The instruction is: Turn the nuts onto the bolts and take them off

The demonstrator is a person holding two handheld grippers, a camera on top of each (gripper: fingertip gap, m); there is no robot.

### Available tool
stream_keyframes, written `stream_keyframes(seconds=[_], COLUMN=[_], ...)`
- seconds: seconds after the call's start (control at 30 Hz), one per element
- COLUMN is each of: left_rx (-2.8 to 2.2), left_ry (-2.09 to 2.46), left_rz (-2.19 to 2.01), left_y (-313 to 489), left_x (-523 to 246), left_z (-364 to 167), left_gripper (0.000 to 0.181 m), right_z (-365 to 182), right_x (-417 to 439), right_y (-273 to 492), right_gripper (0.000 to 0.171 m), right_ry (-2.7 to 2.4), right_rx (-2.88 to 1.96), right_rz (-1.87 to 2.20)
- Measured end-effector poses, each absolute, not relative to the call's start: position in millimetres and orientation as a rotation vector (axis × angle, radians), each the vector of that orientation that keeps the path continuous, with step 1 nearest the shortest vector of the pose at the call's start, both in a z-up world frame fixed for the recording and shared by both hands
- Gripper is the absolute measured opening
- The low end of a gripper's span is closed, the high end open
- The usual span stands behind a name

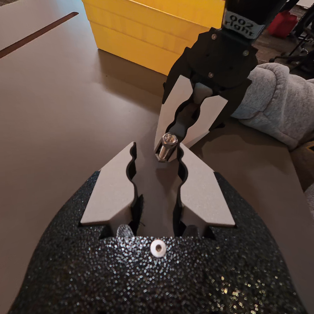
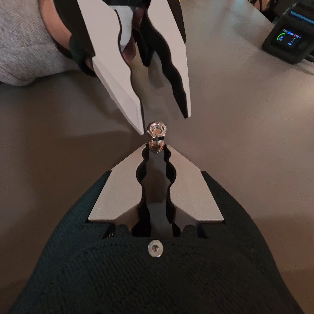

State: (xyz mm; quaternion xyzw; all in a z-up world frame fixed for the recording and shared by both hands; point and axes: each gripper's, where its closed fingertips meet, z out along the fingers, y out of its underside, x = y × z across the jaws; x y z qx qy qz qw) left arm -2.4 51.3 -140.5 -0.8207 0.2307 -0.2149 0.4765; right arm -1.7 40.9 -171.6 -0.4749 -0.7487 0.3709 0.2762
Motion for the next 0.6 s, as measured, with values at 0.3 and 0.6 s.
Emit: stream_keyframes(seconds=[0.3, 0.6], left_rx=[-1.942, -1.947], left_ry=[0.552, 0.517], left_rz=[-0.587, -0.536], left_y=[47, 50], left_x=[-4, -13], left_z=[-127, -127], left_gripper=[0.063, 0.062], right_z=[-166, -161], right_x=[-2, -1], right_y=[37, 32], right_gripper=[0.016, 0.016], right_ry=[-2.001, -2.0], right_rx=[-1.247, -1.219], right_rz=[1.025, 1.052])
